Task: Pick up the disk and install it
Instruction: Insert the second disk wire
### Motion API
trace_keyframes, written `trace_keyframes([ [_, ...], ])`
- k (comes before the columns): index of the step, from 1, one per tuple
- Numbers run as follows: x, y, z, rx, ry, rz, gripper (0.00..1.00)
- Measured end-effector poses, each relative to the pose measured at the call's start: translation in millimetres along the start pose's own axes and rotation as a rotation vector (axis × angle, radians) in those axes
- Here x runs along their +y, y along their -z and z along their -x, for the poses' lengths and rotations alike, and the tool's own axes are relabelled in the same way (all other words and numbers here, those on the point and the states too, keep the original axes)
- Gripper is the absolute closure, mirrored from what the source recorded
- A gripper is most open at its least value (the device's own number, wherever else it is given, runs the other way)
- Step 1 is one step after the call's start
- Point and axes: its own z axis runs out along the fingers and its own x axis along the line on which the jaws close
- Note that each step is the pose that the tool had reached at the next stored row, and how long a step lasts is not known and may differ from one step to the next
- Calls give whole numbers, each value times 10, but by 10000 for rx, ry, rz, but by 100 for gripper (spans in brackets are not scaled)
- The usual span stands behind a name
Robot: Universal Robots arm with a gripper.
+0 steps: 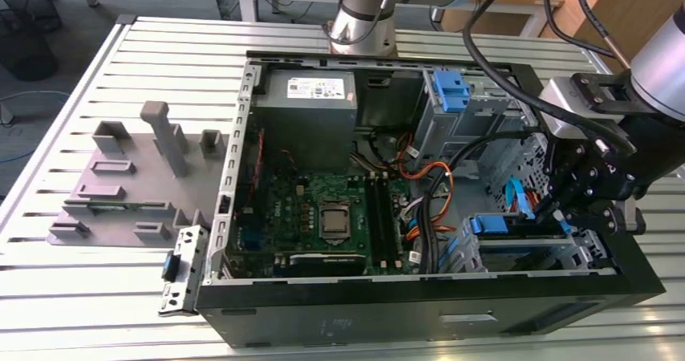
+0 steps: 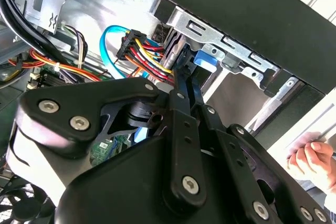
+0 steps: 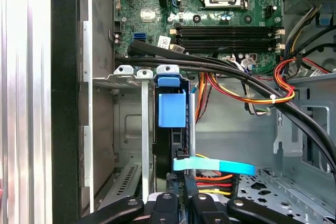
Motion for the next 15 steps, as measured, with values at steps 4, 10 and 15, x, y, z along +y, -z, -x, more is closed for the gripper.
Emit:
trace_keyframes([
  [4, 0, -2, 0, -1, 0, 0, 84],
  [10, 0, -5, 0, -2, -1, 0, 76],
  [15, 1, 50, 0, -2, -1, 0, 76],
])
